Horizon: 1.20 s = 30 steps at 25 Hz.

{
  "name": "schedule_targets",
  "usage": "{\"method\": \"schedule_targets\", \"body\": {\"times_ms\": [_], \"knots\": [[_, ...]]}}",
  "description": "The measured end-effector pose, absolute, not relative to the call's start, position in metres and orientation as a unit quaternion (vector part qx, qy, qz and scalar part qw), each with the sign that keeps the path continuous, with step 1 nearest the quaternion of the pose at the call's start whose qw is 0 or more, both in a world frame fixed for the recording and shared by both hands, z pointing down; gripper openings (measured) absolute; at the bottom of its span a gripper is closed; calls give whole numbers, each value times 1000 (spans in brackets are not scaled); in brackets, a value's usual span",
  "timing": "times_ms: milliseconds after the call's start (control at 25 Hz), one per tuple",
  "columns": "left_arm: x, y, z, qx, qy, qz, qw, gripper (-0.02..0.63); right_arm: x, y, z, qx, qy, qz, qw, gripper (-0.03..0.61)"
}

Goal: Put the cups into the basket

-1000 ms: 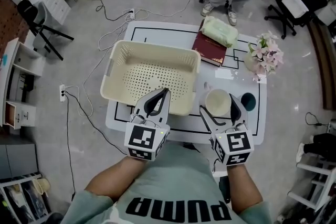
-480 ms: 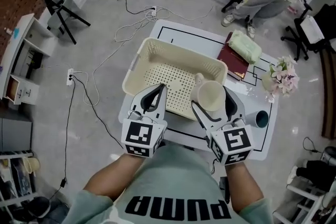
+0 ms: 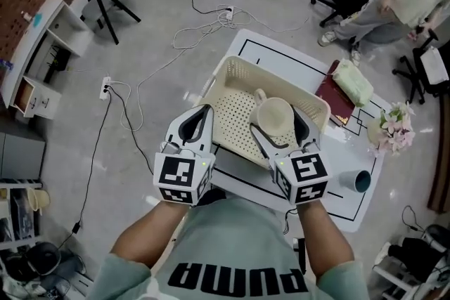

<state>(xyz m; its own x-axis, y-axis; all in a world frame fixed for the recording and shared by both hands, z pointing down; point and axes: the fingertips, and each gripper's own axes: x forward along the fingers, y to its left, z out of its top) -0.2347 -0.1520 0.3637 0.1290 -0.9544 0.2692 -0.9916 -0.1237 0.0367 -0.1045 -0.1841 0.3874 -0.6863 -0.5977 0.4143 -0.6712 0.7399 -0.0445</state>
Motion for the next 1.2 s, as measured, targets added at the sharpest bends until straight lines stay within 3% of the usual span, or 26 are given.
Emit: {"method": "schedule_targets", "body": {"times_ms": [520, 1200], "knots": [[-301, -192, 378, 730, -665, 105, 116, 5, -175, -233, 436, 326, -911, 114, 225, 396], [-331, -234, 417, 726, -658, 126, 154, 5, -202, -261, 495, 309, -905, 130, 261, 396]]}}
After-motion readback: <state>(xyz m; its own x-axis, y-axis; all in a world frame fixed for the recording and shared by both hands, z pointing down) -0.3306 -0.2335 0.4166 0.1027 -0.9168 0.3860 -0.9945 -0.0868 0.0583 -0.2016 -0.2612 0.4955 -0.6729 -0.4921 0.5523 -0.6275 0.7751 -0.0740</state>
